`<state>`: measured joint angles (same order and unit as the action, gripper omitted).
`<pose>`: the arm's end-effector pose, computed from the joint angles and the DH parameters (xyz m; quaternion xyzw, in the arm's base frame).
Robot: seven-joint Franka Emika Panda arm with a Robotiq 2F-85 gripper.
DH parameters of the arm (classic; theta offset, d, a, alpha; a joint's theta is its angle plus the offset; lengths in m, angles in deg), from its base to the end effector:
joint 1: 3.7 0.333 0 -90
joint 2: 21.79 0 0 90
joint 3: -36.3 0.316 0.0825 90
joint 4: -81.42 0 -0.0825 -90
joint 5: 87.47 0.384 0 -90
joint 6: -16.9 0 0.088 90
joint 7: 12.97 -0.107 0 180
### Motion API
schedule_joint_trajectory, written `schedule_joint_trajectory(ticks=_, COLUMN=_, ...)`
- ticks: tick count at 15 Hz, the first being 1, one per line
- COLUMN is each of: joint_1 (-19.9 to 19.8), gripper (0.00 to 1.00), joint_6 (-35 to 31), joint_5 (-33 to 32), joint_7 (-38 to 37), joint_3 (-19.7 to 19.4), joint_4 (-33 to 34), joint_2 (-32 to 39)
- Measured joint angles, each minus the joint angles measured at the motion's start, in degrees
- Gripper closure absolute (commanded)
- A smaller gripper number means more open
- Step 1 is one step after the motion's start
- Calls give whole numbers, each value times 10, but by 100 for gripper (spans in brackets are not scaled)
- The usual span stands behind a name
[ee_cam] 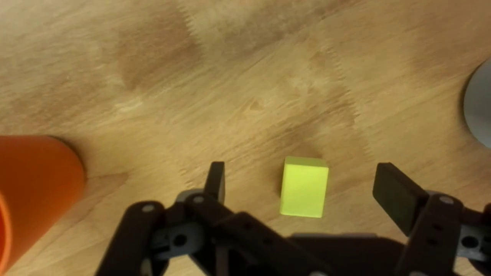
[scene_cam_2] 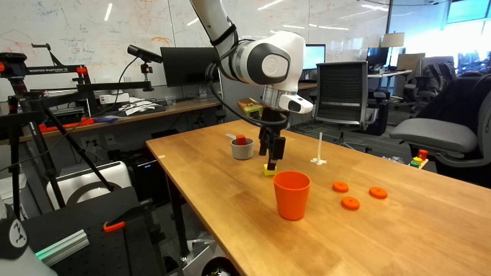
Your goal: Put the cubes inside the measuring cup
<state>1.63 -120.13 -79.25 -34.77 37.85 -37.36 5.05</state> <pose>0.5681 0.0699 0.1886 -0.9785 0.1855 0.0852 0.0308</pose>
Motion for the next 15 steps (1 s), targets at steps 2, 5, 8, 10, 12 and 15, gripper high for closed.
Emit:
schedule_joint_trajectory(ticks=2, joint_1=0, gripper=0, joint_6=-30, joint_5=1, joint_7=8, joint_3=2, joint_4=0, joint_2=10)
schedule_joint_trajectory(ticks=5, joint_1=0, gripper=27, joint_6=-57, joint_5=6, joint_7=18, joint_3=8, joint_4=1, joint_2=27)
schedule_joint_trajectory(ticks=8, joint_1=0, gripper=51, joint_6=-71, joint_5=15, joint_7=29, joint_3=12, joint_4=3, joint_2=41)
schedule_joint_trajectory(ticks=10, joint_1=0, gripper=66, joint_6=-75, joint_5=17, joint_7=33, joint_3=12, joint_4=4, joint_2=45)
schedule_joint_trajectory(ticks=12, joint_1=-2, gripper=80, joint_6=-75, joint_5=17, joint_7=35, joint_3=12, joint_4=6, joint_2=44)
schedule_joint_trajectory(ticks=15, joint_1=-3, gripper=91, joint_6=-75, joint_5=17, joint_7=37, joint_3=12, joint_4=12, joint_2=43)
